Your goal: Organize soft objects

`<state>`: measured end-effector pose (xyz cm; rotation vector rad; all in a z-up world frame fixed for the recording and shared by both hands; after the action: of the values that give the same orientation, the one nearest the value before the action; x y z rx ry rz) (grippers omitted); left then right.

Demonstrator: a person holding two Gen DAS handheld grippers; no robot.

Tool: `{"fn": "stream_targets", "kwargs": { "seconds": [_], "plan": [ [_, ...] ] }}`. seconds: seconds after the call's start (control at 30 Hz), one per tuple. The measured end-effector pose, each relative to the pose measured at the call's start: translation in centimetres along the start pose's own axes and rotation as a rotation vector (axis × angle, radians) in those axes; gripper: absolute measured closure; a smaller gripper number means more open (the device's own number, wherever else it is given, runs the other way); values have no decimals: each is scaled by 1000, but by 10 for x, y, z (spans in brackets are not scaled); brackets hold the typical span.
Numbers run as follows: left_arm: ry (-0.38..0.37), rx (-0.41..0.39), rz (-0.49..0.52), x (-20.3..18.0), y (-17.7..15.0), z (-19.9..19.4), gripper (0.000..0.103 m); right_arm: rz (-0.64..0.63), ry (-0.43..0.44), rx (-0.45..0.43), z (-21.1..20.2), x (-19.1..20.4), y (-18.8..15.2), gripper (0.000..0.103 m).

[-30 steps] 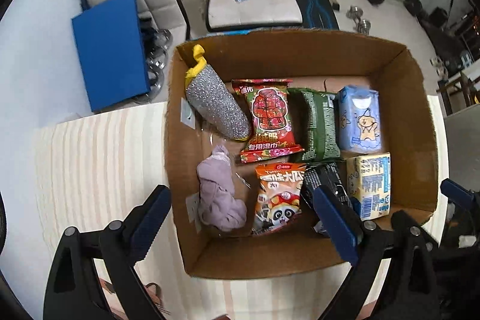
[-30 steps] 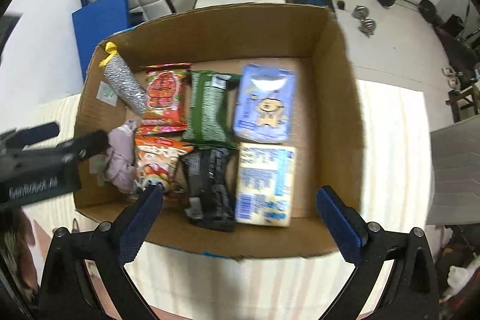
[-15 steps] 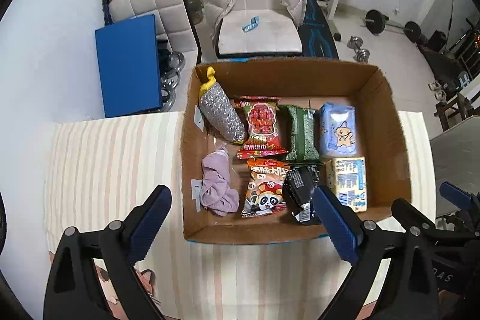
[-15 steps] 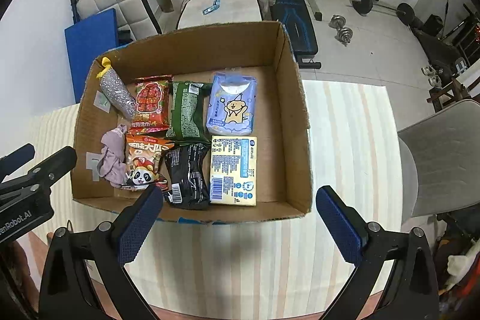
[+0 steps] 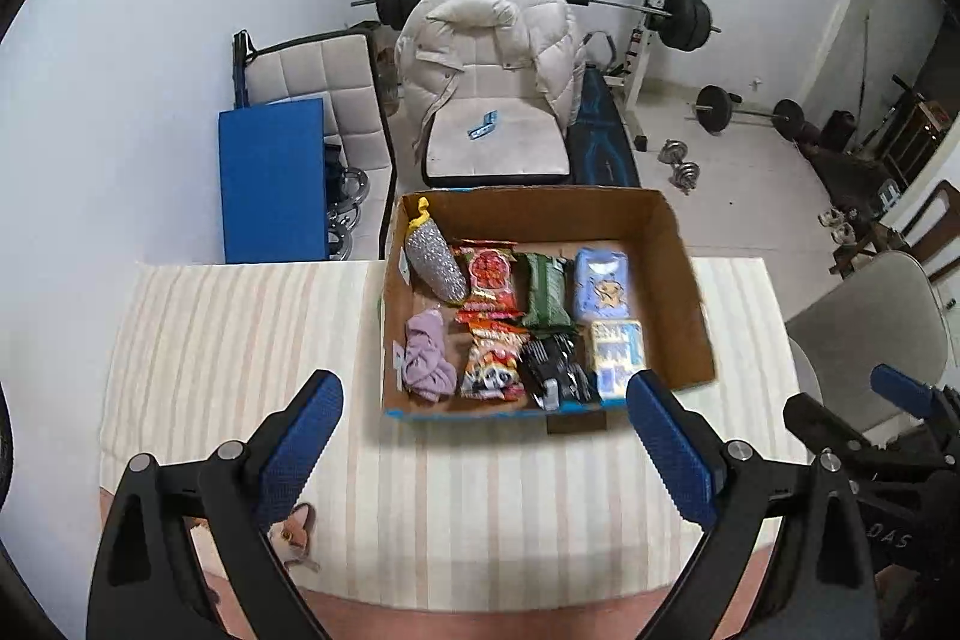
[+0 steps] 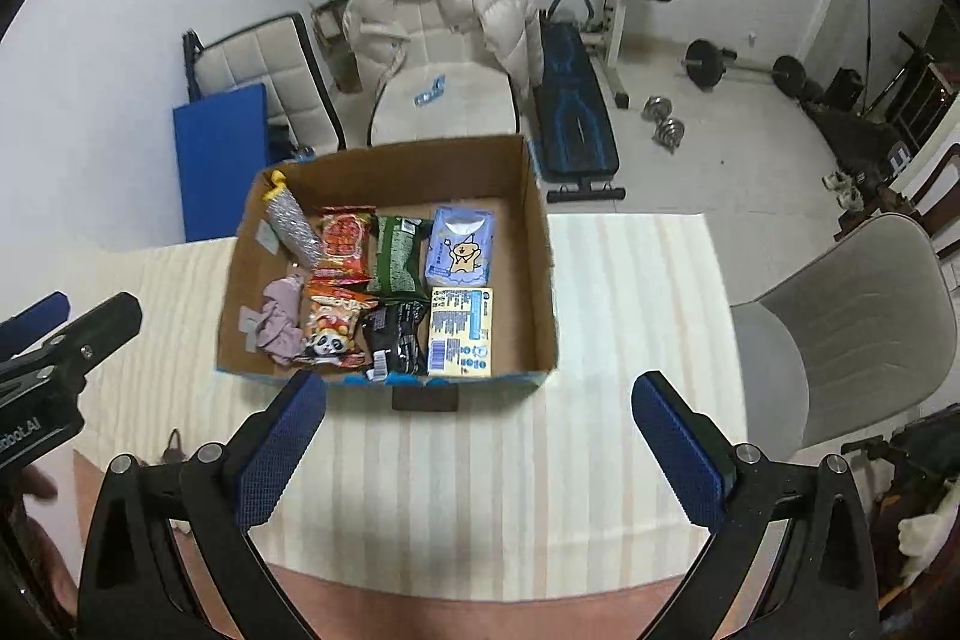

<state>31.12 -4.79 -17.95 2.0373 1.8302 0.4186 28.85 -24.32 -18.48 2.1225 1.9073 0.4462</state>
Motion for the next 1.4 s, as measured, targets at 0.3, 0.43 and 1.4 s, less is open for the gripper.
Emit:
{"fn": "stream_targets", "kwargs": {
  "seconds": [0.3,0.43,1.4],
  "plan": [
    [-41,-43,-36,-5,-41,-60,0,-2,22,-71,-81,-4,-43,0],
    [-29,-54,-36,-6,-59,-84,0,-8,20,-73,-107,-3,-64,0],
    [25,-124,-78,2,-80,-130,0,-17,-25,-142,-166,-14,-89,0]
  ]
}}
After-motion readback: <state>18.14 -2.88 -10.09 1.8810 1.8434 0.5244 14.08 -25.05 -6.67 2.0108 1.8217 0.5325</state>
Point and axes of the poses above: each gripper's, at about its wrist camera, not at the fingertips, and z roughly the way its jaws point, x to its left, y to its top, the point moved 7 cm from there along z, roughly the way its jaws point, and after that the axes turned 3 degrees about x, right-handed, at the moved point
